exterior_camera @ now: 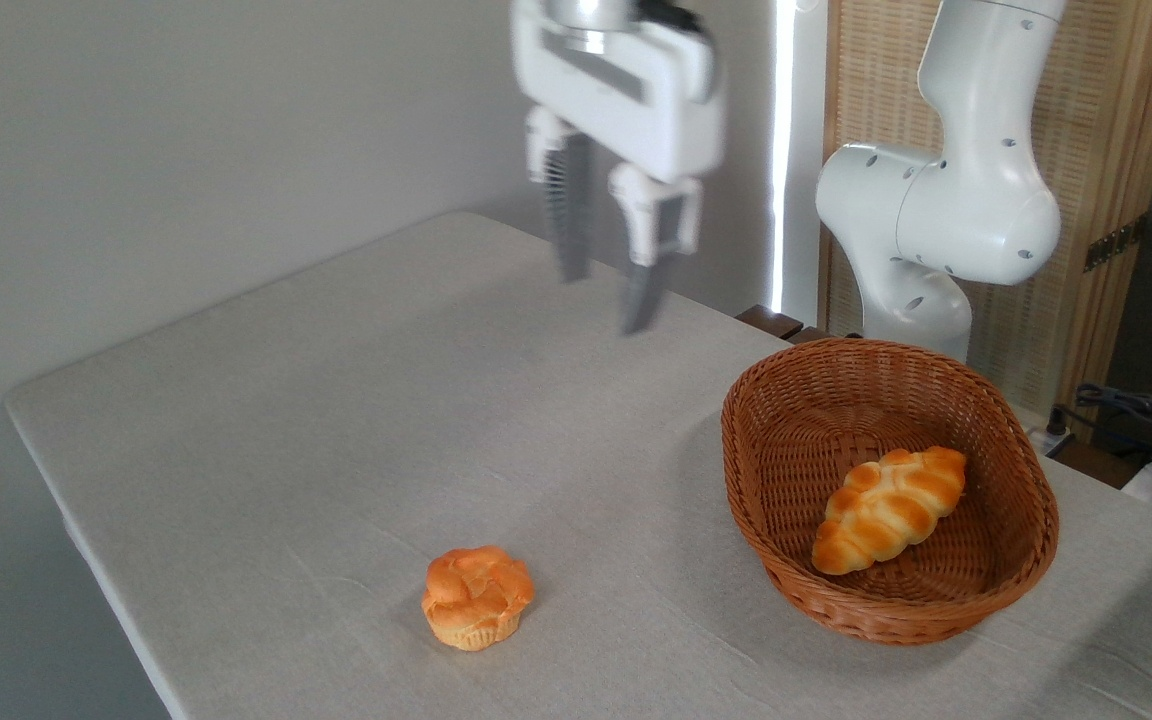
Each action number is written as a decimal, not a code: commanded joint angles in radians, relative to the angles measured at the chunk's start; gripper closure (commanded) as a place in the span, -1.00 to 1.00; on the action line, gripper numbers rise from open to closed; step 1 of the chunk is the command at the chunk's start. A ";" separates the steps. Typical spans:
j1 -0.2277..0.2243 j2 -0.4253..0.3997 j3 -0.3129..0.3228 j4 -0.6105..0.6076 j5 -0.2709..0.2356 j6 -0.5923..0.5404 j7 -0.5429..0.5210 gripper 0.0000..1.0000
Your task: Put bread into the basket
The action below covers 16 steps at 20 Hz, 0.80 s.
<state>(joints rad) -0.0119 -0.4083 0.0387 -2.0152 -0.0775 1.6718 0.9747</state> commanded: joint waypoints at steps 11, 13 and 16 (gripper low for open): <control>-0.012 0.350 -0.056 0.380 -0.013 -0.038 -0.215 -1.00; -0.026 0.365 -0.036 0.391 -0.013 -0.064 -0.212 -1.00; -0.054 0.393 -0.011 0.435 -0.007 -0.064 -0.212 -1.00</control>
<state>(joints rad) -0.0269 -0.0568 -0.0156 -1.6523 -0.0785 1.6447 0.7730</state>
